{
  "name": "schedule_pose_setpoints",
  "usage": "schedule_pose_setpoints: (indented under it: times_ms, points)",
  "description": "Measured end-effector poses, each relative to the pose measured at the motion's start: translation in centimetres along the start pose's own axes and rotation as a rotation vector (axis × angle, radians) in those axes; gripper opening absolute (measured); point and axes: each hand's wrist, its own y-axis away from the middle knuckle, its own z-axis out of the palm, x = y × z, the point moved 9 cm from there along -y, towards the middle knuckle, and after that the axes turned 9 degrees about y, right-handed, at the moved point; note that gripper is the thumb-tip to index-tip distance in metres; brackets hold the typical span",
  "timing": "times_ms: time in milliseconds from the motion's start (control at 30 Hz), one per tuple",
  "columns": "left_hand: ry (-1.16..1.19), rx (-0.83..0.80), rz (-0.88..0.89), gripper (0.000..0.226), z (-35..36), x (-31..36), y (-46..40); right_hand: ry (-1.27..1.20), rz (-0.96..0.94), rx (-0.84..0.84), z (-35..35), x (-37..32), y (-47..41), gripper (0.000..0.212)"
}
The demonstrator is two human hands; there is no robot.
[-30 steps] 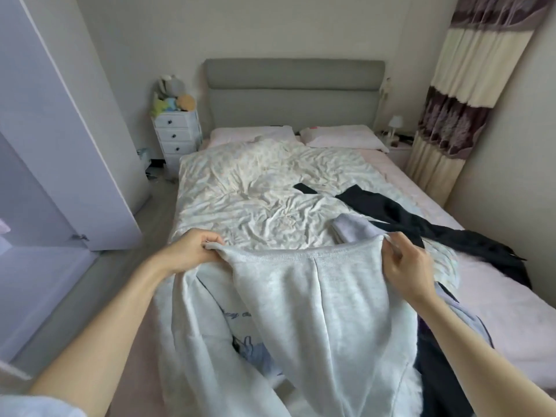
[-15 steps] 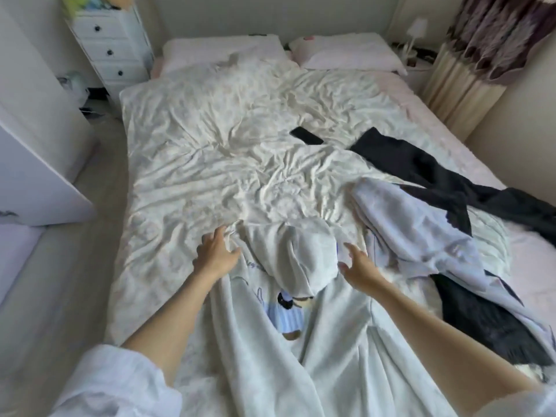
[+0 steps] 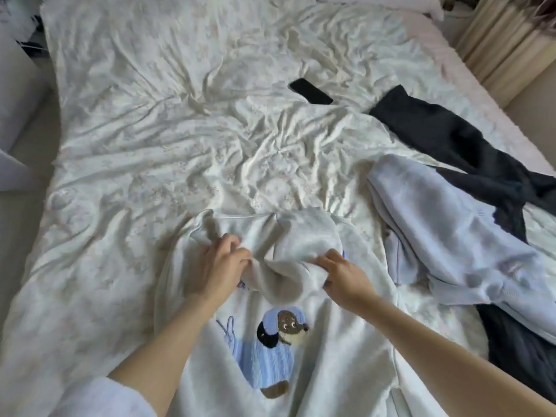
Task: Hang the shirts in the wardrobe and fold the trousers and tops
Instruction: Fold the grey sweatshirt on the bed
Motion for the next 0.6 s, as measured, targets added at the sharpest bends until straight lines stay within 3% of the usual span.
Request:
schedule_pose_setpoints:
  times_ms: [67,133,200,233,367,500,600]
  points:
    - [0.191,0.144,-0.124,0.013,-2.4,-0.8,-3.4,-0.261,0.166,0.116,-4.1,1.6,-3.7,0.02]
    - [0.457,0.42,-0.314,0.017,-6.2,-3.0,-7.2,-0.659,0.326,0.336,-9.6,3.8,-7.0,0.018]
    - [0.826,0.624,-0.484,0.028,-9.3,-4.8,-10.9,-1.077,0.307,0.458,-14.3,4.1,-10.3,0.042]
    - [0.872,0.639,-0.497,0.035,-10.1,-4.7,-12.5,-1.138,0.266,0.491,-15.9,3.9,-11.4,0.056]
    - [0.417,0.326,-0.45,0.048,-6.3,-2.0,-11.6,-0.801,0.205,0.437,-12.4,2.6,-10.4,0.054]
    - [0.103,0.095,-0.641,0.061,0.5,-3.2,-0.2,-0.643,0.29,0.311,-3.0,3.6,-2.1,0.041]
    - [-0.093,-0.012,-0.639,0.073,2.9,-2.6,7.7,-0.385,0.304,0.286,0.5,4.9,4.9,0.044]
